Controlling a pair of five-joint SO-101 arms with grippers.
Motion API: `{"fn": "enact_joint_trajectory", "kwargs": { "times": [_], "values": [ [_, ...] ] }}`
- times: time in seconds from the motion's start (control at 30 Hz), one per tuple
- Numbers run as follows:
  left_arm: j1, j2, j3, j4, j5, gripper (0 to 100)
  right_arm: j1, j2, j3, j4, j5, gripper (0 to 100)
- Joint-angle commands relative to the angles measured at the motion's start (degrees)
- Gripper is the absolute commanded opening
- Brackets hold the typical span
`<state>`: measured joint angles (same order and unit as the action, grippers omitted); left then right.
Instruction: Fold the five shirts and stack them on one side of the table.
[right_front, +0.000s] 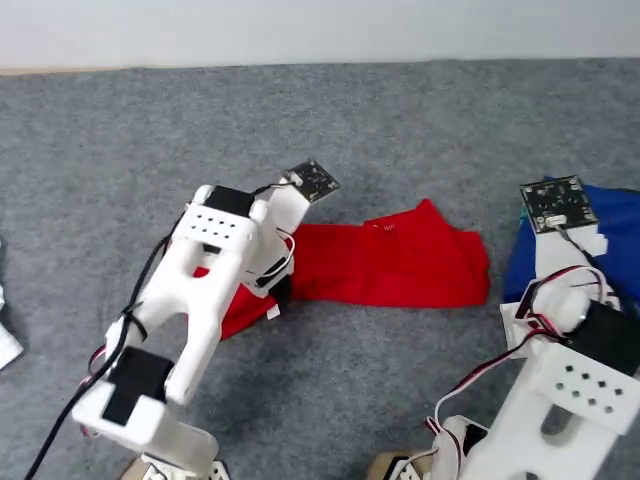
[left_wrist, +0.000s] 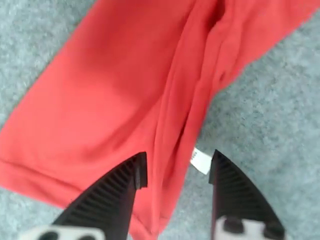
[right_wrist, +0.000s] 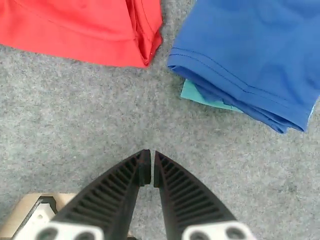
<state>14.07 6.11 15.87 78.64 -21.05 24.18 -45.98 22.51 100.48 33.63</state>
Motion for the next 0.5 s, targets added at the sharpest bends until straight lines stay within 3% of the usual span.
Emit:
{"fn": "enact_joint_trajectory", "kwargs": {
  "times": [0.0, 0.27, 0.47],
  "values": [
    [1.05, 1.32, -2.59, -1.05, -0.44, 21, 0.4, -1.01, -0.26, 2.33, -0.26, 3.2],
    [1.05, 5.54, -2.59, -2.64, -0.44, 21, 0.4, -1.01, -0.26, 2.33, -0.26, 3.2],
    [1.41, 6.15, -2.33, -0.53, -4.48, 9, 0.4, -1.01, -0.26, 2.33, -0.26, 3.2]
  ]
}}
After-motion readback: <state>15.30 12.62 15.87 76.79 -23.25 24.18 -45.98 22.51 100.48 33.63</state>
